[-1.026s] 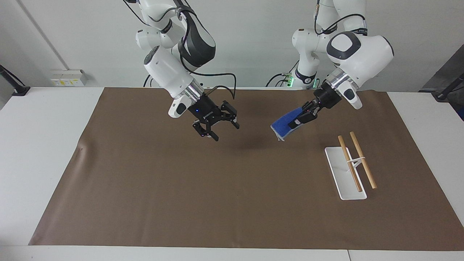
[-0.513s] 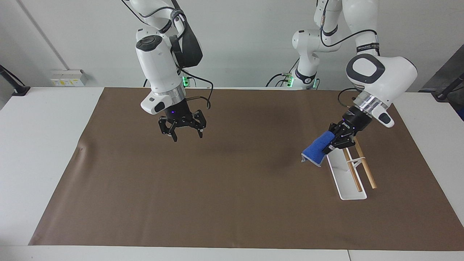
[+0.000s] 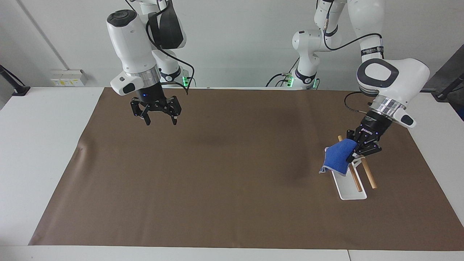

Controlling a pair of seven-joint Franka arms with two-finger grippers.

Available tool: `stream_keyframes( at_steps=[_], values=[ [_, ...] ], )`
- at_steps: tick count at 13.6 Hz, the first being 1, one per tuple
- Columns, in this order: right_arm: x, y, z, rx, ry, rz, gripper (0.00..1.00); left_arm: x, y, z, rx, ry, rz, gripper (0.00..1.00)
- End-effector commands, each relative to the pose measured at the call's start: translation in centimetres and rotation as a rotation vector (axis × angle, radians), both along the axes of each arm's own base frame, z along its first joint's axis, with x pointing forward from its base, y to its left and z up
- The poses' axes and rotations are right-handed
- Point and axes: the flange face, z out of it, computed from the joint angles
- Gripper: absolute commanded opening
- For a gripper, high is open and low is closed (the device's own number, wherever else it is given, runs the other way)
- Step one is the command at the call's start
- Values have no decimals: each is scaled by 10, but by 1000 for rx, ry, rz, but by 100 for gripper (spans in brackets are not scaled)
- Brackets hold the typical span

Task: Right arm passes towel to left arm to hang
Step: 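Carry the towel with the left gripper over the wooden dowels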

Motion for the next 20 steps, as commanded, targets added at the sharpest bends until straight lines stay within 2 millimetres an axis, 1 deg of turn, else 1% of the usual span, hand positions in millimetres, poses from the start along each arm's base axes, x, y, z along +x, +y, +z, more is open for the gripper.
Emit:
stream_keyframes(
  at_steps=[1, 3, 4, 5, 6, 7, 8, 10, 11, 12, 13, 14, 15, 16, 18, 19, 20],
  values=[
    [-7, -34, 32, -29, 28, 5, 100, -4, 33, -5, -142, 7, 153, 0],
    [-7, -56, 53, -32, 40, 13, 100, -5, 38, -5, -194, 2, 208, 0],
    [-7, -74, 59, -32, 54, 8, 100, -10, 42, -12, -209, 15, 226, 0],
    [-10, -83, 59, -31, 74, 8, 100, -16, 55, -15, -234, 20, 263, 0],
    [-13, -88, 60, -29, 92, 3, 100, -20, 62, -19, -241, 27, 284, 0],
    [-17, -92, 56, -27, 110, -3, 100, -24, 69, -23, -241, 33, 298, 0],
    [-22, -101, 53, -23, 128, -20, 100, -27, 73, -25, -241, 38, 306, 0],
    [-27, -131, 50, 6, 147, -75, 100, -31, 78, -29, -240, 45, 319, 0],
    [-29, -120, 50, 8, 165, -52, 100, -35, 83, -32, -235, 48, 337, 0],
    [-32, -120, 51, 2, 181, -47, 100, -37, 93, -31, -230, 43, 359, 0],
    [-30, -129, 57, 2, 172, -62, 100, -37, 97, -32, -227, 42, 369, 0],
    [-27, -133, 69, -8, 159, -71, 100, -38, 101, -32, -227, 41, 376, 0],
    [-27, -136, 71, -10, 160, -77, 100, -39, 105, -32, -229, 41, 385, 0],
    [-28, -137, 70, -11, 165, -77, 100, -40, 111, -32, -224, 39, 400, 0],
    [-30, -135, 68, -12, 177, -69, 100, -40, 114, -32, -216, 33, 414, 0],
    [-30, -131, 69, -24, 174, -28, 100, -40, 117, -33, -213, 32, 420, 0],
    [-31, -131, 63, -50, 183, 15, 100, -41, 125, -32, -211, 28, 433, 0]
  ],
)
